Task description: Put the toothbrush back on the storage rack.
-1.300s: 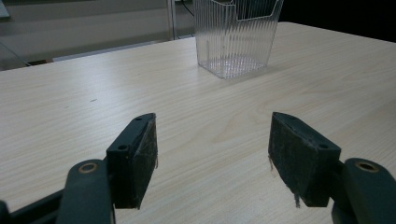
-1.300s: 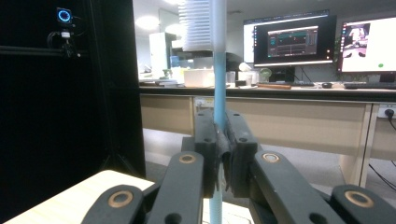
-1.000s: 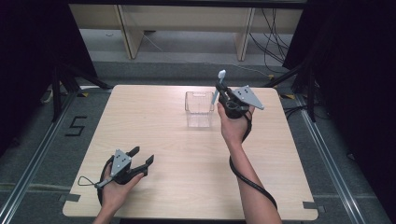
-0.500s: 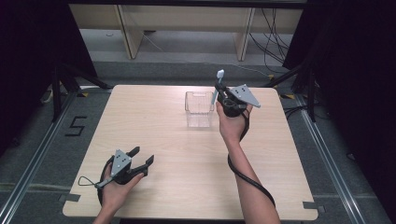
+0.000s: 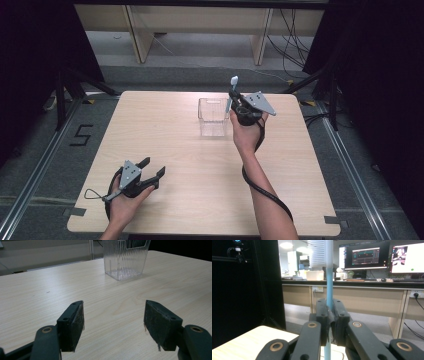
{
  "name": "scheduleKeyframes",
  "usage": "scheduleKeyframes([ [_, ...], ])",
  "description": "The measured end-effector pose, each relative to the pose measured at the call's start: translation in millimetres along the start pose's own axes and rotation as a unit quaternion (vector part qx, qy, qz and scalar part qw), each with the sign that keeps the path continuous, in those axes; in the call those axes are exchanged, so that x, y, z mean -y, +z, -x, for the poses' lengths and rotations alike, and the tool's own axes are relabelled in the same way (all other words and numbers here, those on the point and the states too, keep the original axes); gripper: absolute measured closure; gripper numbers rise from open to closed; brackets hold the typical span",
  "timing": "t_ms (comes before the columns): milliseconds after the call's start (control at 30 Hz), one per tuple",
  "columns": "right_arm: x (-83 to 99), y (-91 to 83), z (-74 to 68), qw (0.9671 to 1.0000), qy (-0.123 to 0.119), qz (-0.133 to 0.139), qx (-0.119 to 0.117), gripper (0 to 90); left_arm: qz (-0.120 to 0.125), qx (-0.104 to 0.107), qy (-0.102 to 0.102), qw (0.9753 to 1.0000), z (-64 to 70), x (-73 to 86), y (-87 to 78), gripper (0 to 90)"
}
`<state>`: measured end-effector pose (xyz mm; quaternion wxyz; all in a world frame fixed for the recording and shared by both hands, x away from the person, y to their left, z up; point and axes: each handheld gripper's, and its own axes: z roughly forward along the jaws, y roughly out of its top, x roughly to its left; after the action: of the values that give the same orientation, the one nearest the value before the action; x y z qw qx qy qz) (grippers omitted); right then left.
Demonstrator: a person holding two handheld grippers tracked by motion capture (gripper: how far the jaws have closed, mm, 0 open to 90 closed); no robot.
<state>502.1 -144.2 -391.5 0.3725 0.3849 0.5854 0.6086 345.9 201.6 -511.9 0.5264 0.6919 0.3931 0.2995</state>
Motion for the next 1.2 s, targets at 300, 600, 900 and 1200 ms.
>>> scheduleKeyframes([
  [300, 9.2, 3.1, -2.1, 0.9999, 0.013, -0.006, -0.001, 85.6, -0.001, 0.0, 0.0, 1.0, -0.1, 0.6, 0.0, 32.3],
  [600, 16.6, 4.8, -1.0, 0.9997, 0.016, -0.017, 0.002, 85.6, 0.001, 0.002, 0.0, 1.0, 0.8, 1.7, 1.7, 32.3],
  [900, 26.4, 9.1, -2.1, 0.9996, 0.016, -0.022, 0.001, 85.5, 0.001, 0.001, 0.0, 1.0, 0.3, 1.7, 1.6, 32.3],
  [1200, 35.6, 10.5, 0.7, 0.9993, 0.013, -0.035, 0.001, 85.4, -0.001, 0.001, 0.001, 1.0, 0.6, 1.9, 1.4, 32.3],
])
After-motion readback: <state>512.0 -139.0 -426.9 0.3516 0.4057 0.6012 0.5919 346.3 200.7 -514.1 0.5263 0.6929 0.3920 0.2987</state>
